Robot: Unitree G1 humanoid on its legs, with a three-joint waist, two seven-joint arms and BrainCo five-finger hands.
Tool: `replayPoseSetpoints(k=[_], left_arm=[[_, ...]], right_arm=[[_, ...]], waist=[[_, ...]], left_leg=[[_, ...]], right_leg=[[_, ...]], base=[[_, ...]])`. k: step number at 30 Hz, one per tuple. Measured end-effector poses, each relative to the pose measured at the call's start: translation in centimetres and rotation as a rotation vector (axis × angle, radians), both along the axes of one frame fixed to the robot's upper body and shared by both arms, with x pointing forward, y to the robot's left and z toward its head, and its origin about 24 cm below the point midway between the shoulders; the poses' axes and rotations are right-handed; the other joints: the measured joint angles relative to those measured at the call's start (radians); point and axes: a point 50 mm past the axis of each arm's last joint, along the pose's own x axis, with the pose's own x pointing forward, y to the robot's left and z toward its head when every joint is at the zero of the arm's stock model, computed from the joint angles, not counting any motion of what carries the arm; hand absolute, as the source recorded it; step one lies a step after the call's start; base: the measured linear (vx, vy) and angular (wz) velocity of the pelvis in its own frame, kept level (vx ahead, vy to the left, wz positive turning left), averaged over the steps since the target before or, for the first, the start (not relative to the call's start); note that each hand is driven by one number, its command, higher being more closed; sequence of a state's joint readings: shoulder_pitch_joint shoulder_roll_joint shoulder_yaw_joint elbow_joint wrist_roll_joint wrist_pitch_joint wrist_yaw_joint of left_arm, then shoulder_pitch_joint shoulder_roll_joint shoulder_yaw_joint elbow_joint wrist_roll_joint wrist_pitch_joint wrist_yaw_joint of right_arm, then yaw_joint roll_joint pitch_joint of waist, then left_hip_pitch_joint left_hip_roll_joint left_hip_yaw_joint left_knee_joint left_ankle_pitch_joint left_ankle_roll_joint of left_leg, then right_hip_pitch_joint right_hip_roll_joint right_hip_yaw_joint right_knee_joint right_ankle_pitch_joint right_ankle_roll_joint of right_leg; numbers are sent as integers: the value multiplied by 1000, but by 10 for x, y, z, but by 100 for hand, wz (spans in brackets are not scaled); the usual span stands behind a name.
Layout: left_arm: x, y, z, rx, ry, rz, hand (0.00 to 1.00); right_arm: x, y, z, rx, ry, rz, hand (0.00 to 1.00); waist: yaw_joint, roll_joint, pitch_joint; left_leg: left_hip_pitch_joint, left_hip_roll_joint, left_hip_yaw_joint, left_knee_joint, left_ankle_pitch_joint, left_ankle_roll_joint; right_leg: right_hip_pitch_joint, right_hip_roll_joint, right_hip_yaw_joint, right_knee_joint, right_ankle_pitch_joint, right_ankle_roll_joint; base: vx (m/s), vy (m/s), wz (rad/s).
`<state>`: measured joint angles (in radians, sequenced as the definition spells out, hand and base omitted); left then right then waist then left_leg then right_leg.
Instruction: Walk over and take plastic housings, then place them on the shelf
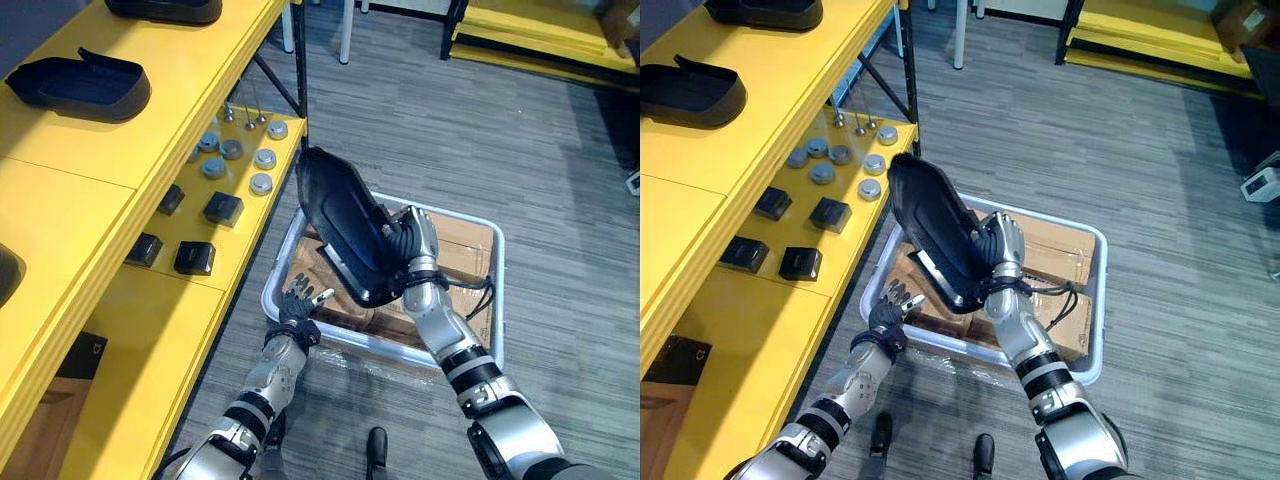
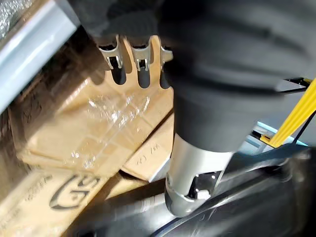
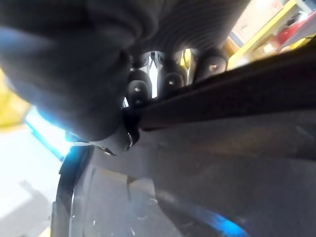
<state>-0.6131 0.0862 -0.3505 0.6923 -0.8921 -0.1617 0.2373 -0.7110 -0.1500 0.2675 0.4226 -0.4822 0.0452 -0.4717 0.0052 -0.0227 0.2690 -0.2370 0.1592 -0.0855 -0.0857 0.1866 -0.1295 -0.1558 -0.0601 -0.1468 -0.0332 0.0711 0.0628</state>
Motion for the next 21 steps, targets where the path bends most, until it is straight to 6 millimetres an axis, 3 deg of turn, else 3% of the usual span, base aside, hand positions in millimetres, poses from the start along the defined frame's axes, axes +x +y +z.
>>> replayPoseSetpoints(k=[3,7,8,16,21], left_arm=[[2,-11,16,-129,-29,-16,0],[2,-14,28,-243,-53,-27,0],[2,-15,29,-253,-53,-30,100],[-4,-15,46,-313,-126,-65,100],[-27,-11,42,-324,-157,-110,100]], right_arm=[[-12,17,-17,16,28,58,100],[-21,14,-15,38,-13,68,100],[-23,13,-14,43,-23,71,100],[-53,3,-7,71,-142,131,100],[-74,7,-6,87,-180,185,100]], waist=[[-2,-6,-11],[-1,-7,-14],[-2,-8,-15],[-4,-9,-65],[-1,-10,-96]], left_leg=[[4,-1,0,0,0,0],[5,-2,-2,0,0,0],[6,-2,-2,0,0,0],[20,-1,-20,0,-6,-7],[34,-1,-23,0,-10,-12]], right_leg=[[12,0,-1,-16,6,0],[19,0,-2,-26,12,0],[20,0,-2,-27,12,0],[54,5,-23,-49,12,-1],[70,5,-28,-50,11,-1]], base=[[0,0,0],[0,0,0],[0,0,0],[23,11,7],[8,13,2]])
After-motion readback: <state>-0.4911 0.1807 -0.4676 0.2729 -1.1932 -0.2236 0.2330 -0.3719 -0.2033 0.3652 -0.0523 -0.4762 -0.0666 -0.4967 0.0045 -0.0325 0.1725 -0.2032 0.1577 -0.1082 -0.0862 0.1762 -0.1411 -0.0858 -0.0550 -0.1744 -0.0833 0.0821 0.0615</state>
